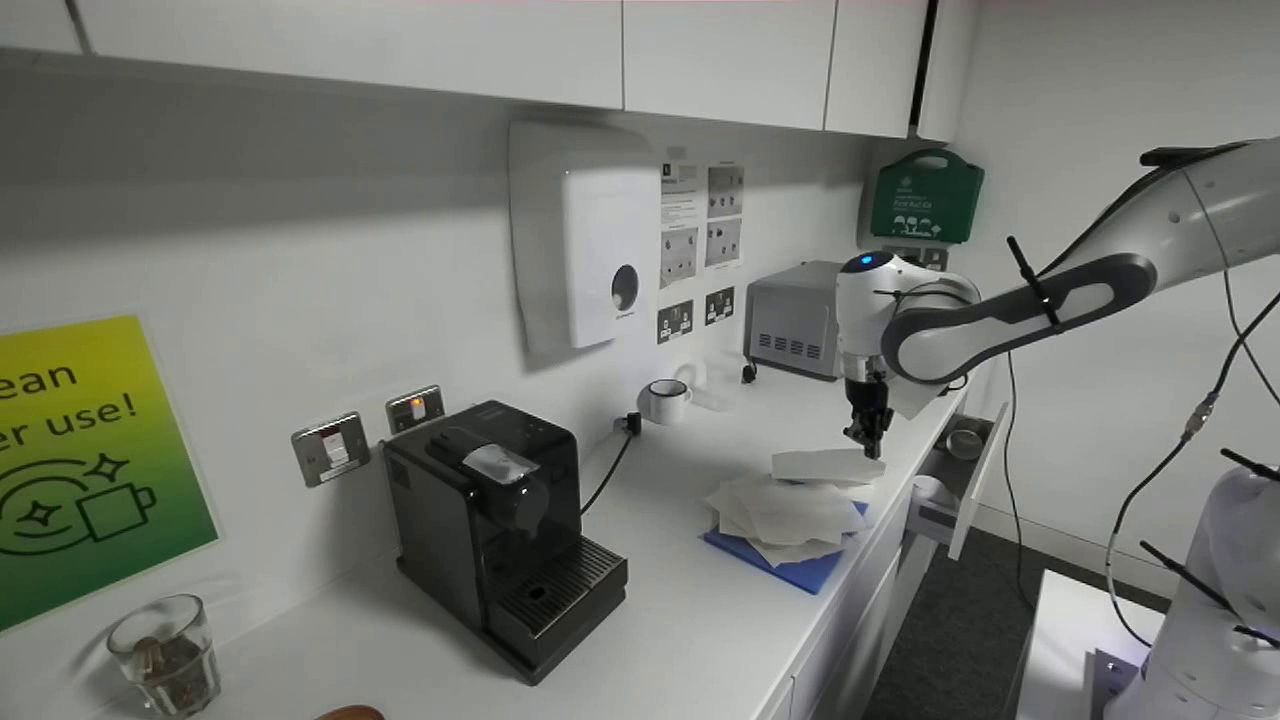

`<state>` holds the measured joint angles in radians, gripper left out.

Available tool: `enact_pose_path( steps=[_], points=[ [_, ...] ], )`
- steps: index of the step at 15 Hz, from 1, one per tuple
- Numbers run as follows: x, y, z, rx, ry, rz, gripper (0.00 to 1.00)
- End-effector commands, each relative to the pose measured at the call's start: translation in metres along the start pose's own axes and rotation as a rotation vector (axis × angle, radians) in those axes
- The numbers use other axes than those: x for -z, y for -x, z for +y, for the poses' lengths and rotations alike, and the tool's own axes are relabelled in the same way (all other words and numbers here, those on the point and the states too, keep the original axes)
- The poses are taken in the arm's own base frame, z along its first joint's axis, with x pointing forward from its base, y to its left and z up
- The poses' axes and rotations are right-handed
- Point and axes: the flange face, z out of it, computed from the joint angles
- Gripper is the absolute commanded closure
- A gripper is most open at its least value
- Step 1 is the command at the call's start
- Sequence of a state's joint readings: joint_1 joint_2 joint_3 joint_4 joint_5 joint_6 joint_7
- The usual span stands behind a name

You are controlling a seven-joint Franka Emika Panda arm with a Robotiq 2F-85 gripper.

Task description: Place the white napkins on the blue placemat

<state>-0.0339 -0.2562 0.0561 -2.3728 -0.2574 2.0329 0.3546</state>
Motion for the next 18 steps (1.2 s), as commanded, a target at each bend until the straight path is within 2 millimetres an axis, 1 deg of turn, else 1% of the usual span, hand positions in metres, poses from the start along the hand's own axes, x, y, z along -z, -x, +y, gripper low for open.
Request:
enact_pose_path(
  steps=[1, 5, 8, 12, 18],
  points=[
    [0.007, 0.007, -0.011, -0.092, -0.042, -0.023, 1.0],
    [0.01, 0.01, -0.019, -0.135, -0.103, -0.052, 1.0],
    [0.016, 0.008, -0.023, -0.164, -0.155, -0.077, 1.0],
    [0.028, 0.004, -0.033, -0.215, -0.196, -0.101, 1.0],
    [0.05, -0.002, -0.051, -0.246, -0.174, -0.113, 1.0]
  ],
)
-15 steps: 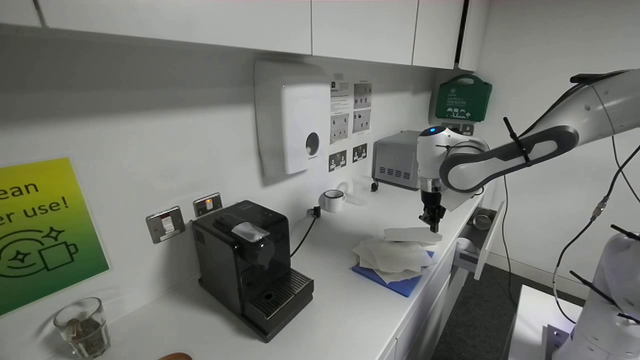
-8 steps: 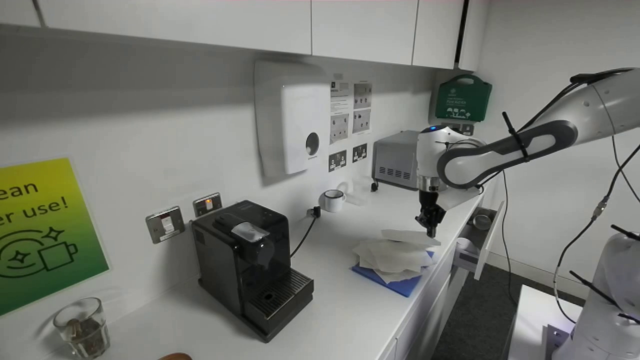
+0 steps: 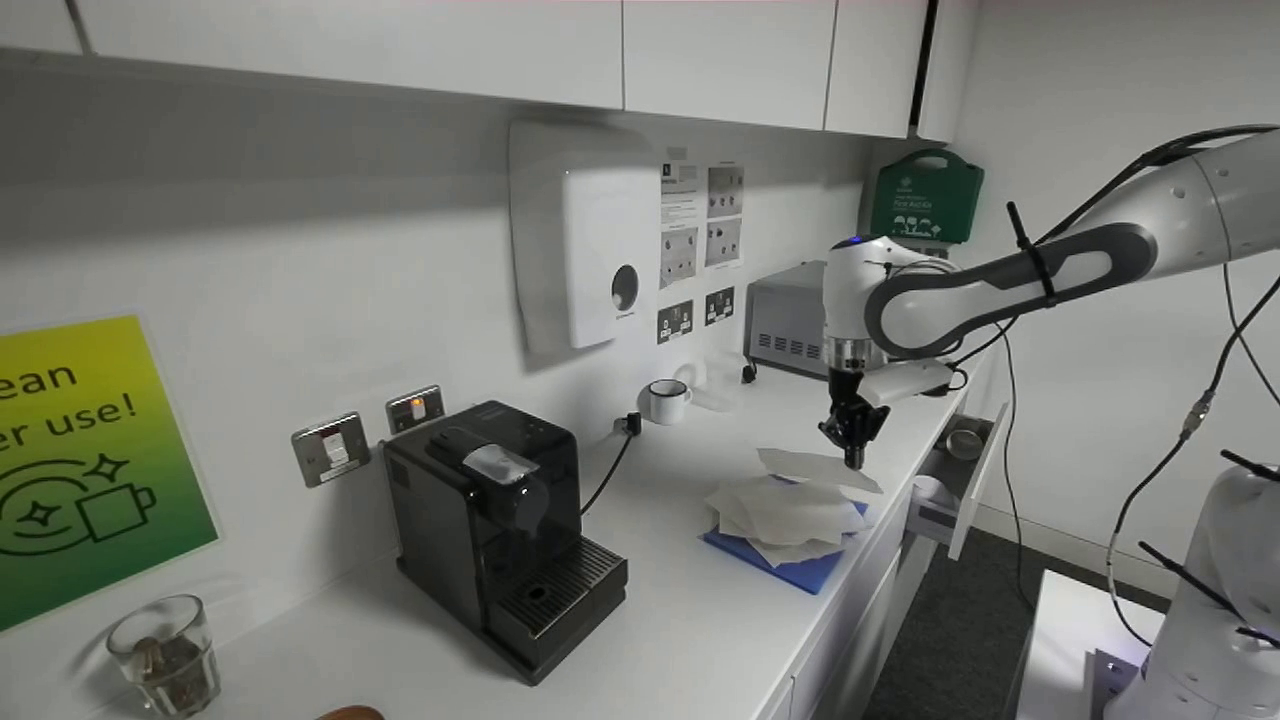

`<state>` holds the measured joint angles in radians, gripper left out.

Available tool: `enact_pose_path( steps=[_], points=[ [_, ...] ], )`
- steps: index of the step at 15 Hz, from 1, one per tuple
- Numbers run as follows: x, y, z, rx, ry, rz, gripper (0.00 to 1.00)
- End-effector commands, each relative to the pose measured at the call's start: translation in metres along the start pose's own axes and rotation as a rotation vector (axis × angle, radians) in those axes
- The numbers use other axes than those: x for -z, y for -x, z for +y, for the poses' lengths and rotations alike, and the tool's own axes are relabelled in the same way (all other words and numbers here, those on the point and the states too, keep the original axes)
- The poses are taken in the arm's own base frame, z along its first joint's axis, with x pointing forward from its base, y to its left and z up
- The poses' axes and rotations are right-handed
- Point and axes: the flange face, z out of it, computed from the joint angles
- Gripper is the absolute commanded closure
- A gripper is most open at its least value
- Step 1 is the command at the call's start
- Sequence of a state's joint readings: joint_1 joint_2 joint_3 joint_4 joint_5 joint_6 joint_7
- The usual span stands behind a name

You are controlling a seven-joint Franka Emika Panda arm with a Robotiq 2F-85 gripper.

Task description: Place the white napkins on the blue placemat

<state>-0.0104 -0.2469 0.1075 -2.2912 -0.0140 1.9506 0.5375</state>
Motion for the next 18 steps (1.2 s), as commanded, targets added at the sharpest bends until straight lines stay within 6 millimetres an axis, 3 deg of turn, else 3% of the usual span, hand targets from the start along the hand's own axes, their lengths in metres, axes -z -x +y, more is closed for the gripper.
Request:
enact_pose_path(
  steps=[1, 11, 18],
  points=[
    [0.016, -0.002, -0.016, -0.03, 0.011, -0.022, 1.0],
    [0.022, -0.004, -0.036, -0.01, 0.021, -0.041, 1.0],
    [0.029, -0.004, -0.061, -0.046, 0.02, -0.041, 1.0]
  ],
)
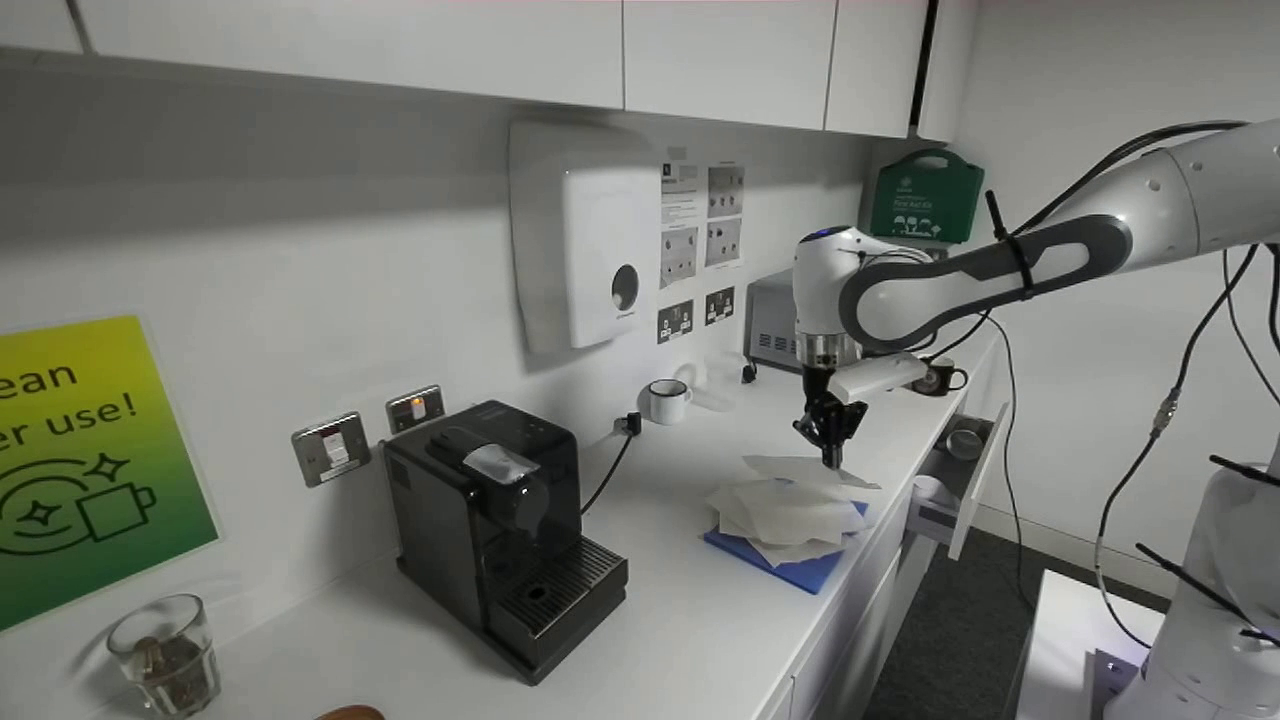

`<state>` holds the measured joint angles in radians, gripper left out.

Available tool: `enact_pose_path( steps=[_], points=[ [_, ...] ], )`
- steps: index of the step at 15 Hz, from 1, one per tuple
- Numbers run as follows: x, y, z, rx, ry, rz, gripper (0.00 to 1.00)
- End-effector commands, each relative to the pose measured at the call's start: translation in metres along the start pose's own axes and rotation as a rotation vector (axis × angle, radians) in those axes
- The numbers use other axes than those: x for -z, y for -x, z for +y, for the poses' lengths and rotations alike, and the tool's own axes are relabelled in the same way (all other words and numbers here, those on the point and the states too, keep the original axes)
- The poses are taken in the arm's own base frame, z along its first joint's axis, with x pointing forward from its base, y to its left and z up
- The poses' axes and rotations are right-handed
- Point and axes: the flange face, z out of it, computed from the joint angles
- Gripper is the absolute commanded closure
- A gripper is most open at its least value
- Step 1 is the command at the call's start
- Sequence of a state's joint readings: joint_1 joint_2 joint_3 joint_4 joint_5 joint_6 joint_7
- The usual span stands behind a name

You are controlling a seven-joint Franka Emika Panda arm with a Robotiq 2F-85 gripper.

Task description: Place the white napkins on the blue placemat

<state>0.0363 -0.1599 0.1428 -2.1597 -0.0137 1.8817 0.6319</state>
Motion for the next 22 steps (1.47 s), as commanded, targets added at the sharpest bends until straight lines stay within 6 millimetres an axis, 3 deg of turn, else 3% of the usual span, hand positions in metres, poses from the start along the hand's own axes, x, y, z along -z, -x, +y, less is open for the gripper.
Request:
enact_pose_path(
  steps=[1, 6, 7, 9, 17, 18, 22],
  points=[
    [0.013, -0.001, -0.018, -0.04, 0.007, -0.023, 1.0],
    [0.017, 0.0, -0.029, -0.047, 0.022, -0.037, 1.0],
    [0.018, -0.001, -0.031, -0.044, 0.024, -0.042, 0.74],
    [0.018, -0.001, -0.031, -0.041, 0.029, -0.047, 0.66],
    [0.02, -0.004, -0.032, -0.044, 0.044, -0.058, 0.06],
    [0.02, -0.003, -0.031, -0.039, 0.051, -0.055, 0.01],
    [0.032, 0.008, -0.005, 0.018, 0.127, 0.001, 0.0]
  ],
)
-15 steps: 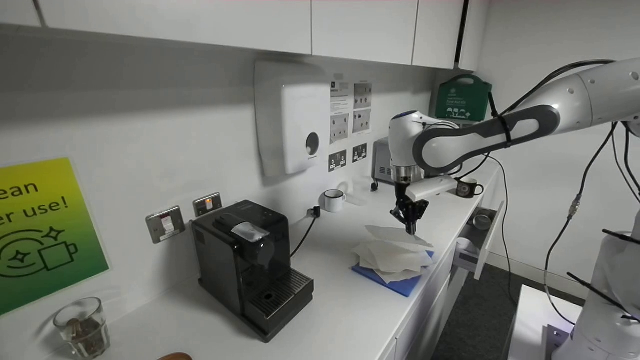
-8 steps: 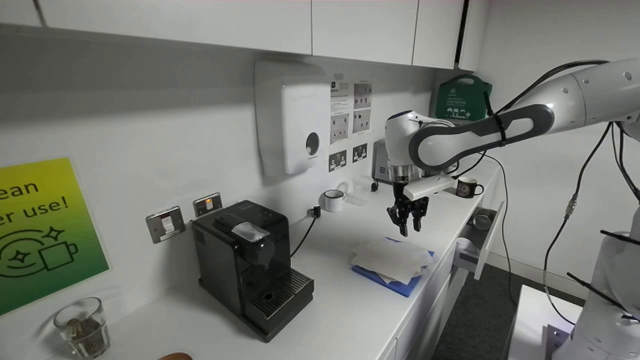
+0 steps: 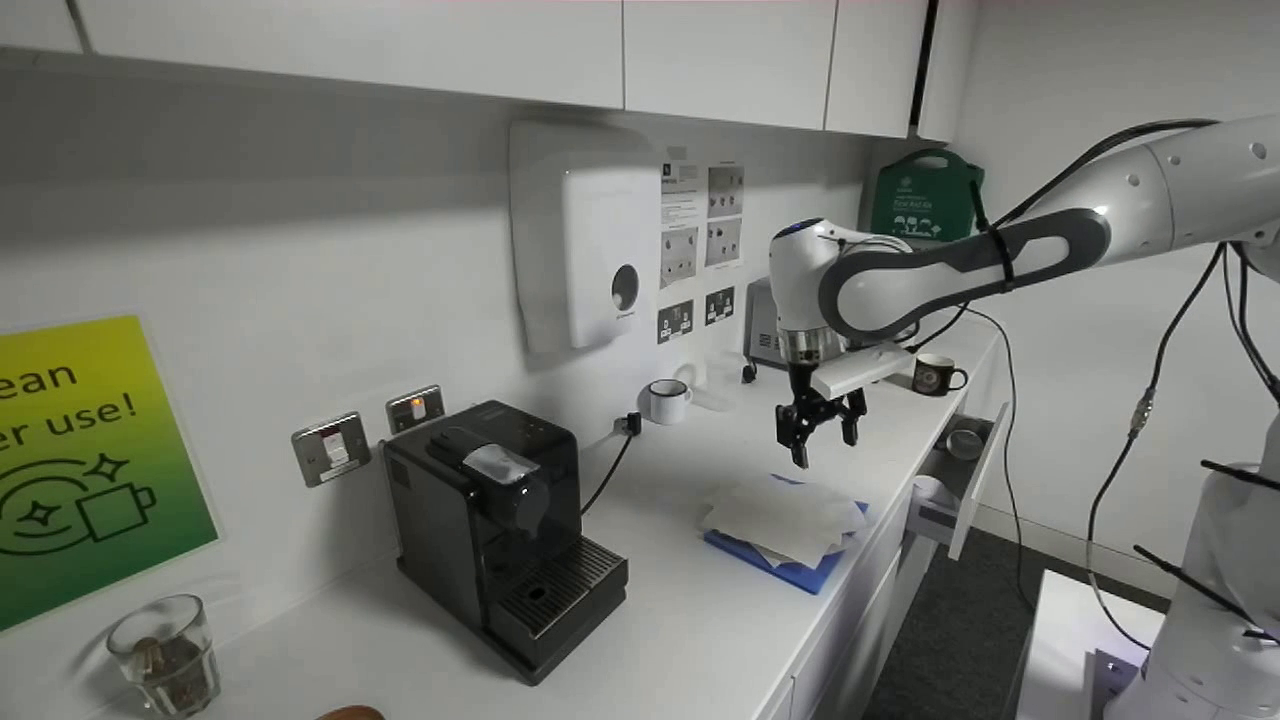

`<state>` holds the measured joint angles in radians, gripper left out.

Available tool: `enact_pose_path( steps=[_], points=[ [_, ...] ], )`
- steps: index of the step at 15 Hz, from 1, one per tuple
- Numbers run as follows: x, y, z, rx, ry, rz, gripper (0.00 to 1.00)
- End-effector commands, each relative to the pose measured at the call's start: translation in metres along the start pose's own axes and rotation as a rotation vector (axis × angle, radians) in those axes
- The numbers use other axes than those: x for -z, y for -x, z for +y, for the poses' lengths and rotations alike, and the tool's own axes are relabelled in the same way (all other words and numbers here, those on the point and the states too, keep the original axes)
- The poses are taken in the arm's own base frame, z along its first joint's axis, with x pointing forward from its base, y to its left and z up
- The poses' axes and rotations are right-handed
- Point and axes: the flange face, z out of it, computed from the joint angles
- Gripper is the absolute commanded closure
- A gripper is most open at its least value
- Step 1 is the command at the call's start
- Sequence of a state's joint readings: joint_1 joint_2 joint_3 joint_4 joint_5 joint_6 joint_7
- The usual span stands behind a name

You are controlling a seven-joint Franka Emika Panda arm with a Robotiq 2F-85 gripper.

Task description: Place the white napkins on the blue placemat

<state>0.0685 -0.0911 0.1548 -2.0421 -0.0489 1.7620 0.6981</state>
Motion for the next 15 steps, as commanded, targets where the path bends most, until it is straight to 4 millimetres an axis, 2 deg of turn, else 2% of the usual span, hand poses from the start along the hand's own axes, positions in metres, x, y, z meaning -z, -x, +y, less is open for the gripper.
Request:
enact_pose_path(
  steps=[1, 5, 8, 11, 15],
  points=[
    [0.02, 0.012, 0.033, 0.044, 0.08, 0.052, 0.0],
    [0.023, 0.018, 0.09, 0.142, 0.173, 0.131, 0.0],
    [0.01, 0.022, 0.13, 0.232, 0.165, 0.191, 0.0],
    [-0.013, 0.027, 0.158, 0.345, 0.168, 0.284, 0.0],
    [-0.059, 0.041, 0.184, 0.488, 0.21, 0.414, 0.0]
  ],
)
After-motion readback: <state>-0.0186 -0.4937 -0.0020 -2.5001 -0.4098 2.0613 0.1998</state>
